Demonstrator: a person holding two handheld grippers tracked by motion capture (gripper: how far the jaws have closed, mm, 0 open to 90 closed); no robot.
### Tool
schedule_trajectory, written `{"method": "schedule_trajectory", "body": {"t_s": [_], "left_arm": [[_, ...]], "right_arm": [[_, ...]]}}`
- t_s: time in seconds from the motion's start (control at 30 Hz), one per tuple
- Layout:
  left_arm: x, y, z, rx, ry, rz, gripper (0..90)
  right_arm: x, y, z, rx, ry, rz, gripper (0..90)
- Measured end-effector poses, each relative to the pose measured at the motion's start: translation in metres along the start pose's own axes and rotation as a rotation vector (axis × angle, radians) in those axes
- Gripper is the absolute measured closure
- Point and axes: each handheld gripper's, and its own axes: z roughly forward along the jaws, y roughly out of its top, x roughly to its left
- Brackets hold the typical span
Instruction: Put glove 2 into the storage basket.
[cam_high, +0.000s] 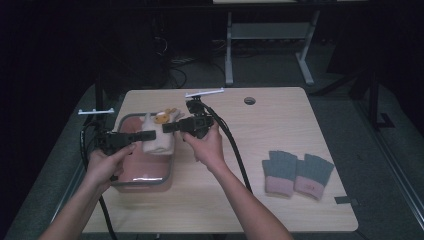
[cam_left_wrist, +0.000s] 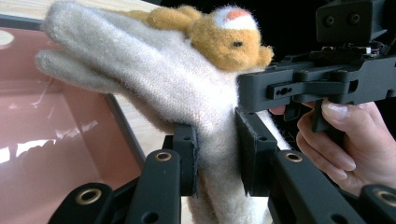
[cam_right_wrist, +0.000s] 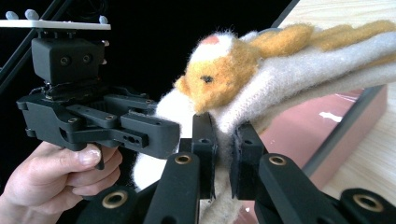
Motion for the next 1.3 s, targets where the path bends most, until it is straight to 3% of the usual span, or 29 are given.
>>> {"method": "schedule_trajectory", "body": {"t_s": [0.53,1.3], "left_arm": [[0.021,-0.007,-0.018,0.006,0.030,-0.029,71.7],[0.051,-0.021,-0.022,0.055,0.060,-0.089,71.5]], "right_arm": [[0.001,0.000,0.032,0.028,0.027,0.007,82.3],[-0.012,-0.011,0.068,0.080,0.038,0.048,82.2]]}}
